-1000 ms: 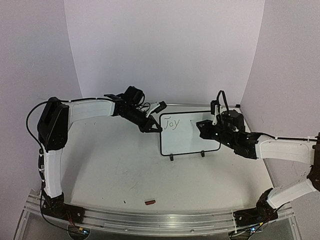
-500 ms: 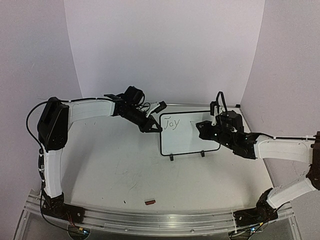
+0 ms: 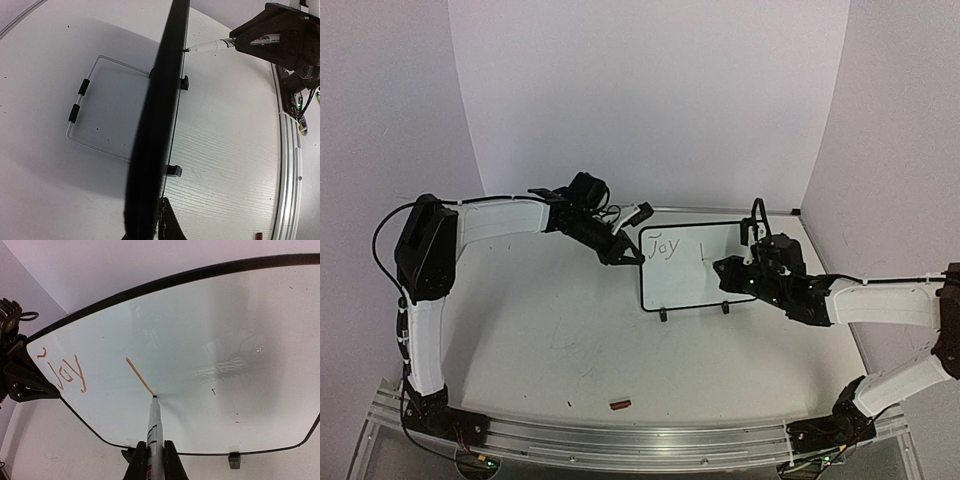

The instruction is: Write a sentence on the whiteboard

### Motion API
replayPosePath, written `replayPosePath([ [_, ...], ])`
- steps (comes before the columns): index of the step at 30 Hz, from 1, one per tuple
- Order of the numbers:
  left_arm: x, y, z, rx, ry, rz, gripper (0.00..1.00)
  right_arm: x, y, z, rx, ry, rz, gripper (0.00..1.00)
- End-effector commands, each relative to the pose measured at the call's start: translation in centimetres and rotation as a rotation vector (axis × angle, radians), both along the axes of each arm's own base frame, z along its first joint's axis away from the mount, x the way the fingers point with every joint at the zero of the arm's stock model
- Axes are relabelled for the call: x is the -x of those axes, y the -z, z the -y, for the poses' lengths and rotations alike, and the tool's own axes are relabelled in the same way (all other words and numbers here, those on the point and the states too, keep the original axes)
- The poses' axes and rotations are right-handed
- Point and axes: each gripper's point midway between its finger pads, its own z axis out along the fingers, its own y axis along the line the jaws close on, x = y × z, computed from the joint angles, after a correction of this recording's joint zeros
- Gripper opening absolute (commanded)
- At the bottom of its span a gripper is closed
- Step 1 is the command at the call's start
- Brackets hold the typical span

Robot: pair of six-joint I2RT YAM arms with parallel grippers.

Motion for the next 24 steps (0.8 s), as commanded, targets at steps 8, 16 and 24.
replayPosePath([
  [8, -0.8, 0.7, -1.2, -0.066, -0.045, 0.039, 0.0, 1.0, -5.6, -0.9, -0.104, -0.089, 0.134, 0.0],
  [16, -0.8, 0.8, -1.2, -0.065, -0.044, 0.038, 0.0, 0.0, -7.2, -0.9, -0.092, -0.061, 0.176, 0.0],
  [24, -0.8, 0.7, -1.2, -0.062, -0.044, 0.036, 0.0, -1.0, -6.7, -1.4, -0.072, -0.049, 0.168, 0.0],
])
